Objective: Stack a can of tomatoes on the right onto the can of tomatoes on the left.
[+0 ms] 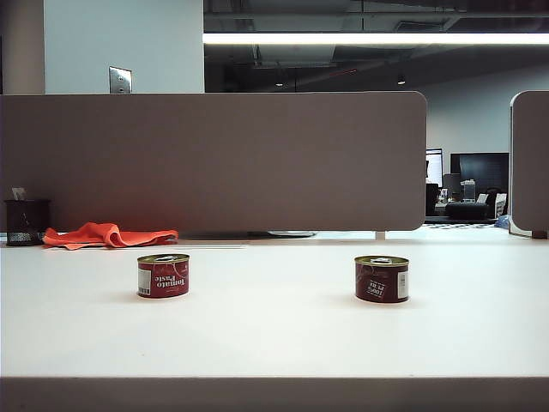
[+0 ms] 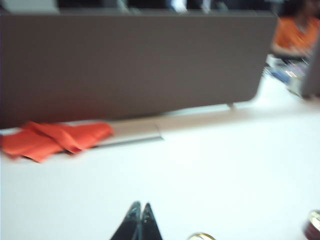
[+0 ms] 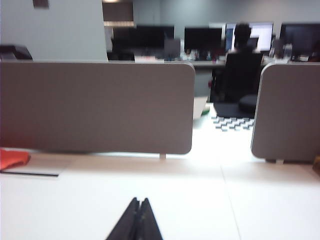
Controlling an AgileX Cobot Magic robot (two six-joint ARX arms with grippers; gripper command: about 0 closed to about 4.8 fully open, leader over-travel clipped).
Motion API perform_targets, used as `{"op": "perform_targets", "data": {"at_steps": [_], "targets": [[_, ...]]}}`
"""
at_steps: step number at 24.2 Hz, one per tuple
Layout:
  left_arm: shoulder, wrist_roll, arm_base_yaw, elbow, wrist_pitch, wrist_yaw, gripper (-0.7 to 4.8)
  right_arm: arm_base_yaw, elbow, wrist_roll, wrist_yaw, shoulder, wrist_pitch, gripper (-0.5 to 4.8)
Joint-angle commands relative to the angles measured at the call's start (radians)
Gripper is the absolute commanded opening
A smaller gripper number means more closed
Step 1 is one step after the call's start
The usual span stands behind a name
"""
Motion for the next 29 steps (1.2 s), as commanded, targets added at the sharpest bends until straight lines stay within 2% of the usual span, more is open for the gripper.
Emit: {"op": "perform_targets", "data": {"at_steps": [1, 3, 5, 9, 11, 12, 13, 15, 18, 20, 21, 22, 23, 24, 25, 26, 29], "targets": [[0.117, 0.045, -0.005, 0.084, -0.043, 0.077, -0.05, 0.001, 0.066, -0.046, -0.066, 0.132, -0.022, -0.05], [0.183, 0.079, -0.054, 0.127, -0.052, 0.067, -0.05, 0.038, 0.116, -0.104, -0.095, 0.235, -0.074, -0.05], [0.258, 0.155, -0.106, 0.180, -0.134, 0.040, -0.05, 0.108, 0.158, -0.138, -0.088, 0.352, -0.102, -0.05], [0.370, 0.163, -0.132, 0.264, -0.263, -0.041, -0.03, 0.201, 0.221, -0.139, -0.013, 0.477, -0.164, -0.05], [0.383, 0.161, -0.133, 0.293, -0.264, -0.042, 1.22, 0.244, 0.253, -0.139, -0.012, 0.539, -0.177, -0.04], [0.389, 0.161, -0.138, 0.307, -0.259, -0.042, 2.17, 0.264, 0.267, -0.139, -0.005, 0.569, -0.176, 0.01], [0.389, 0.161, -0.138, 0.314, -0.259, -0.041, 2.36, 0.275, 0.275, -0.140, 0.005, 0.588, -0.176, 0.02], [0.392, 0.161, -0.138, 0.332, -0.257, -0.027, 2.43, 0.301, 0.294, -0.158, 0.013, 0.636, -0.177, 0.50], [0.396, 0.158, -0.141, 0.345, -0.264, 0.075, 2.42, 0.351, 0.321, -0.158, 0.051, 0.701, -0.177, 1.14], [0.397, 0.157, -0.141, 0.345, -0.273, 0.099, 2.39, 0.377, 0.334, -0.161, 0.057, 0.743, -0.177, 1.43], [0.397, 0.158, -0.141, 0.345, -0.280, 0.109, 2.10, 0.383, 0.337, -0.160, 0.057, 0.757, -0.177, 1.56], [0.397, 0.158, -0.140, 0.345, -0.293, 0.137, 0.72, 0.394, 0.338, -0.160, 0.058, 0.783, -0.177, 1.63], [0.397, 0.158, -0.140, 0.345, -0.298, 0.143, 0.20, 0.397, 0.338, -0.160, 0.057, 0.796, -0.177, 1.74], [0.397, 0.157, -0.140, 0.345, -0.301, 0.146, -0.06, 0.400, 0.339, -0.159, 0.058, 0.826, -0.179, 2.80], [0.397, 0.157, -0.140, 0.345, -0.301, 0.146, -0.06, 0.400, 0.343, -0.156, 0.058, 0.855, -0.183, 4.58], [0.397, 0.152, -0.140, 0.345, -0.301, 0.146, -0.06, 0.400, 0.343, -0.156, 0.058, 0.872, -0.185, 4.79], [0.397, 0.113, -0.140, 0.345, -0.325, 0.157, -0.06, 0.400, 0.344, -0.144, 0.053, 0.927, -0.184, 4.79]]}}
